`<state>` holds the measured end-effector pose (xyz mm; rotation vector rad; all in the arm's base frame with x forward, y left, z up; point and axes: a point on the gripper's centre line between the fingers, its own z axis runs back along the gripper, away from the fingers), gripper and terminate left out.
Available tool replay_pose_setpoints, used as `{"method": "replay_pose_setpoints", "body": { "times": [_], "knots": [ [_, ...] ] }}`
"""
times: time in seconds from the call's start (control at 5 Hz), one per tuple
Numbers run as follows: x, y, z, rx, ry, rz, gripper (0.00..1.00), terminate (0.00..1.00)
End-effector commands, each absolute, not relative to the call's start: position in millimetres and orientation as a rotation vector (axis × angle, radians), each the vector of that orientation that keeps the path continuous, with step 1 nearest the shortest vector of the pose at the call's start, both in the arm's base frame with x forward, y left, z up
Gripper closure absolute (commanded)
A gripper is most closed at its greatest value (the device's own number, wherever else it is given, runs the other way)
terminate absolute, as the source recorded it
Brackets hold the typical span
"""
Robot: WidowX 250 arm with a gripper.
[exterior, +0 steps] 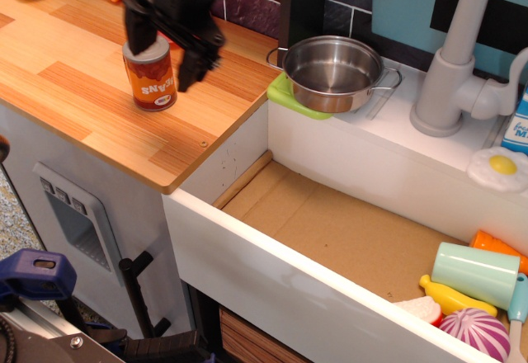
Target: Put can in pot
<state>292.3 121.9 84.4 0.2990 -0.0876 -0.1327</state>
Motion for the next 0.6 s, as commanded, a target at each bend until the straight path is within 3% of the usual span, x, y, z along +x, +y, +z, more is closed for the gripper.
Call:
{"method": "replay_pose_setpoints", "body": {
  "times": [0.0,0.4],
  "knots": [
    [301,155,102,0.357,-0.198,-0.189,0.0,0.0],
    [313,180,92,0.307,-0.215,-0.265,0.0,0.0]
  ]
}}
